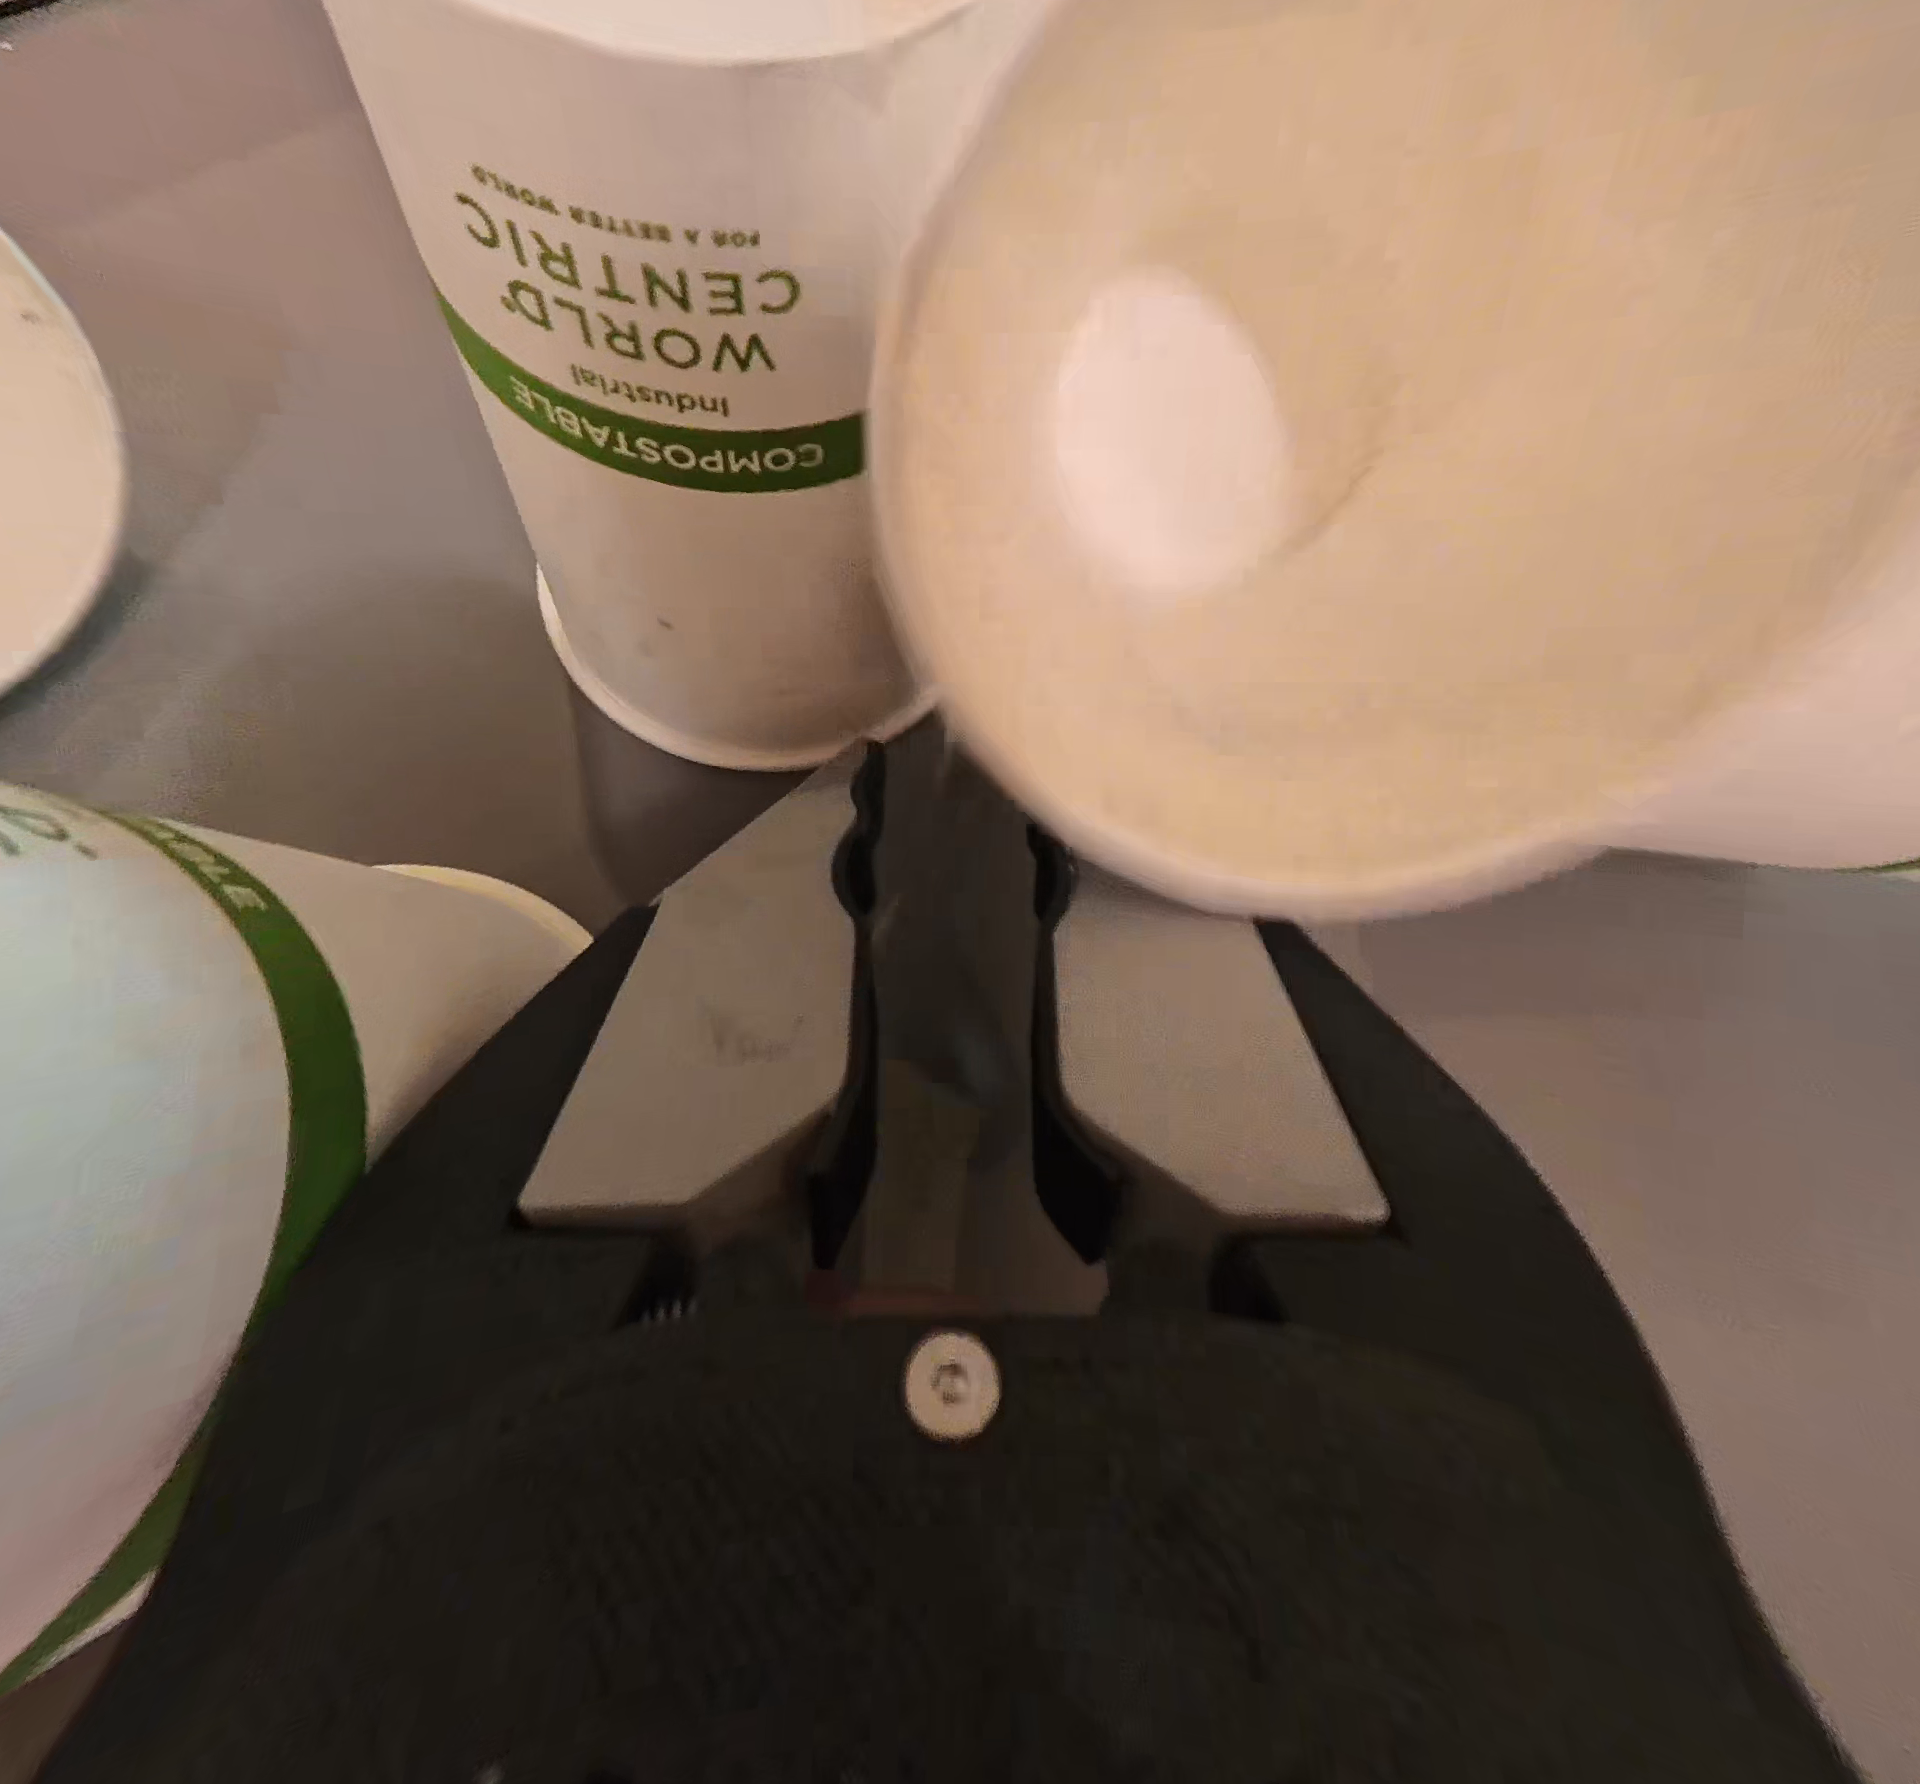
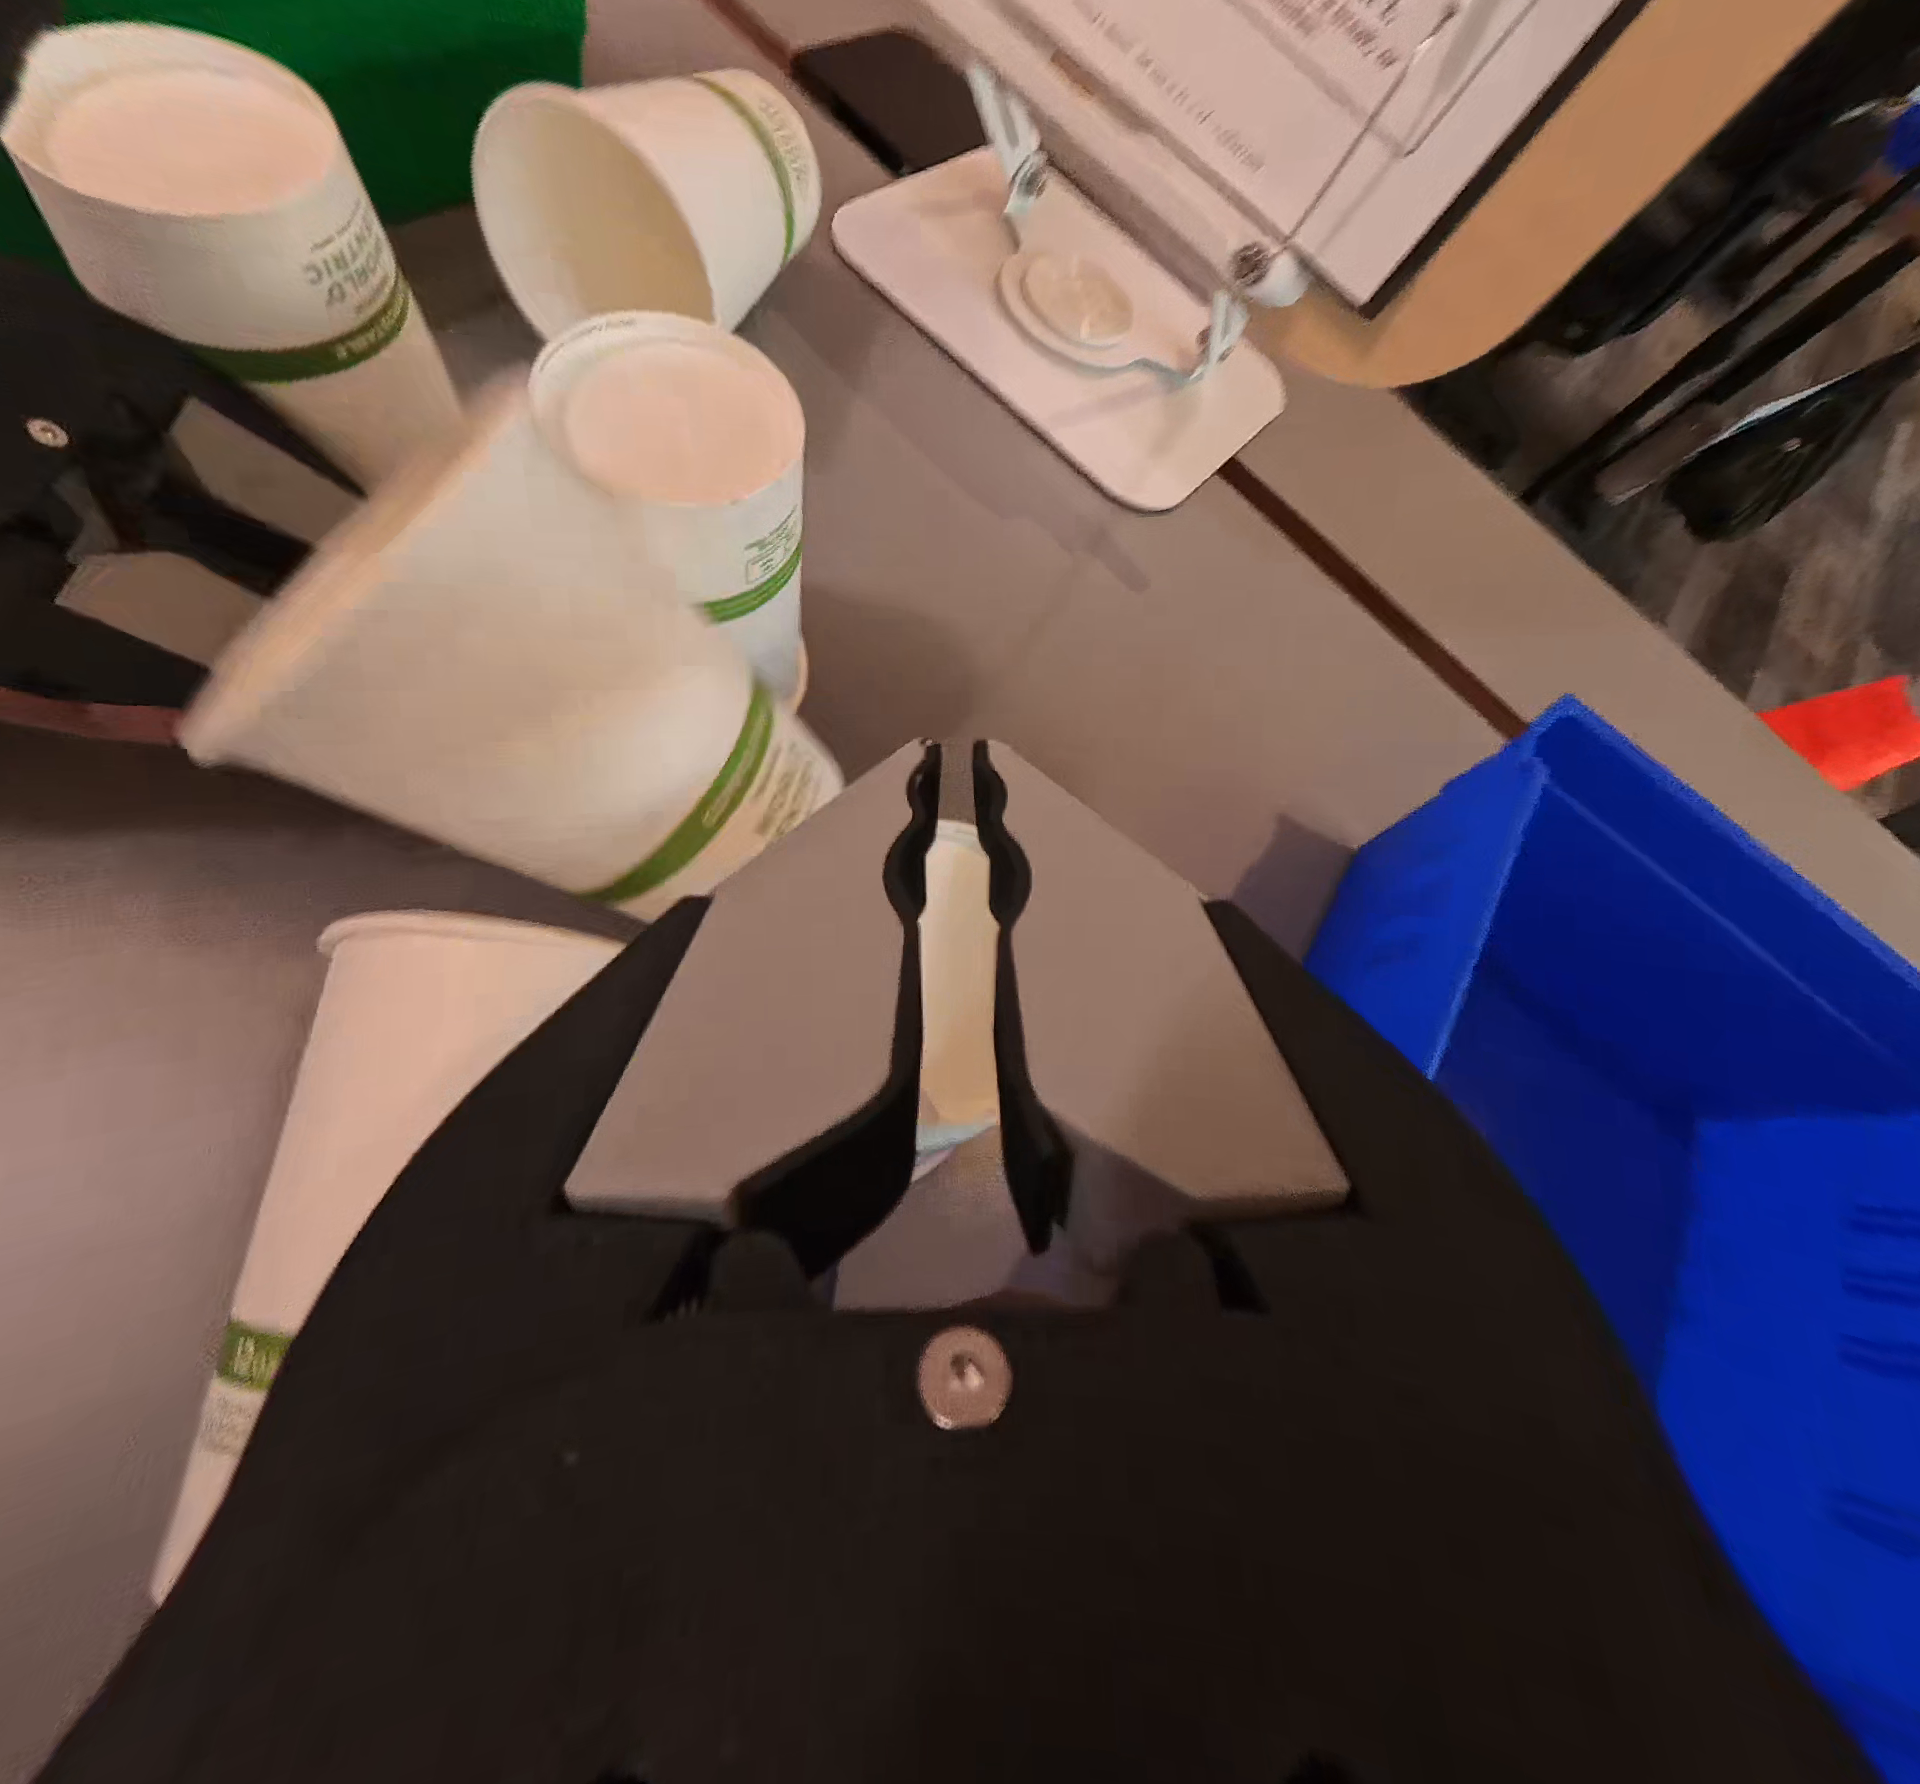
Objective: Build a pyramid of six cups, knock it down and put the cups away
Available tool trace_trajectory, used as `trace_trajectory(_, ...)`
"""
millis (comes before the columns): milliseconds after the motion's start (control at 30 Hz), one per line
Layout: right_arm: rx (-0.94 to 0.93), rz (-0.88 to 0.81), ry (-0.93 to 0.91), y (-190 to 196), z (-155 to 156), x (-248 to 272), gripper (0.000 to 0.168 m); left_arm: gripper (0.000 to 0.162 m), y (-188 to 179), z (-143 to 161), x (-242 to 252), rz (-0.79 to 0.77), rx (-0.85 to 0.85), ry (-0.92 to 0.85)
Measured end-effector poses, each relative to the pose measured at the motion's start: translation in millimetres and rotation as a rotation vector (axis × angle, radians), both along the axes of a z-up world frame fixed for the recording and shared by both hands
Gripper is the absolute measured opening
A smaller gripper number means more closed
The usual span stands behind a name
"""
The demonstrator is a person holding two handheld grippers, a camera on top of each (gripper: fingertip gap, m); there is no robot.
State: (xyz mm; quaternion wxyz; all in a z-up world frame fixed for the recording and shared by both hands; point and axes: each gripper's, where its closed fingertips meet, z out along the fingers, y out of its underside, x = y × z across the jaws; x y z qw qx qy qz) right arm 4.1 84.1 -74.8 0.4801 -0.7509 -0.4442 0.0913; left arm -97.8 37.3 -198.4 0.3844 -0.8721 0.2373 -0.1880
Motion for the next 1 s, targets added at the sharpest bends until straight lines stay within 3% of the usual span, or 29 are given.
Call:
trace_trajectory(133, 0.175, -0.064, 0.198, -18, 23, 22, 0.002, 0.026, 0, -1, 0, -0.002, -0.004, 0.005)
trace_trajectory(233, 0.238, 0.047, 0.302, -50, 26, 23, 0.0, 0.026, -1, -1, 0, -0.001, -0.008, 0.001)
trace_trajectory(333, 0.225, 0.039, 0.28, -63, 17, 40, 0.008, 0.026, -1, -1, 1, -0.006, -0.005, 0.004)
trace_trajectory(500, 0.16, 0.078, 0.4, -88, 11, 68, 0.018, 0.027, -2, 0, 1, -0.006, 0.0, -0.002)
trace_trajectory(767, 0.136, -0.135, 0.489, -73, -37, 110, 0.014, 0.027, -1, 3, 0, 0.004, 0.007, -0.032)
trace_trajectory(833, 0.255, -0.187, 0.534, -78, -11, 124, 0.018, 0.027, -1, 3, 0, 0.004, 0.006, -0.03)
trace_trajectory(867, 0.372, -0.102, 0.637, -98, 14, 121, 0.014, 0.027, -1, 3, 0, 0.004, 0.003, -0.033)
trace_trajectory(933, 0.444, 0.355, 0.753, -168, 46, 80, 0.0, 0.027, -2, 3, 0, 0.001, -0.002, -0.039)
trace_trajectory(1000, 0.126, 0.737, 0.642, -224, 33, 35, 0.0, 0.028, -2, 2, 1, -0.002, -0.005, -0.034)
